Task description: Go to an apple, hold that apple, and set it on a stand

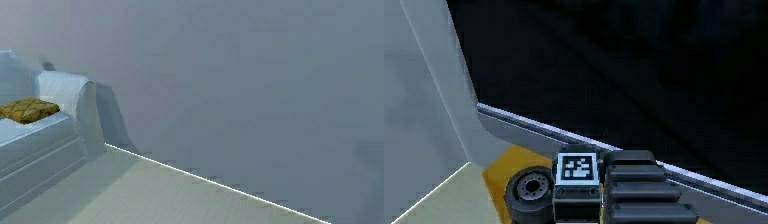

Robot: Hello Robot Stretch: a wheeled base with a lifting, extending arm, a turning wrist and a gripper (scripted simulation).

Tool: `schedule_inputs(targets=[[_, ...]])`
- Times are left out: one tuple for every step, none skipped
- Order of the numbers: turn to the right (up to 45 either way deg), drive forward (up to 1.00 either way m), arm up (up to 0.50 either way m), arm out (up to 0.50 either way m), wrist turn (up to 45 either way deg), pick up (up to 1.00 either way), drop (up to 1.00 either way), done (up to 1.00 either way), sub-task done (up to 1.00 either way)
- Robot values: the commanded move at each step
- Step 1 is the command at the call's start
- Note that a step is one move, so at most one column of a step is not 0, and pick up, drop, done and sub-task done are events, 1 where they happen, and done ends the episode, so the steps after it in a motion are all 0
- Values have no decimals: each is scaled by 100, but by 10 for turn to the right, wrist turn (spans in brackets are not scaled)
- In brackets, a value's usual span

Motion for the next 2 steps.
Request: schedule_inputs(targets=[[0,0,0,18,0,0,0,0,0],[0,0,0,0,450,0,0,0,0]])
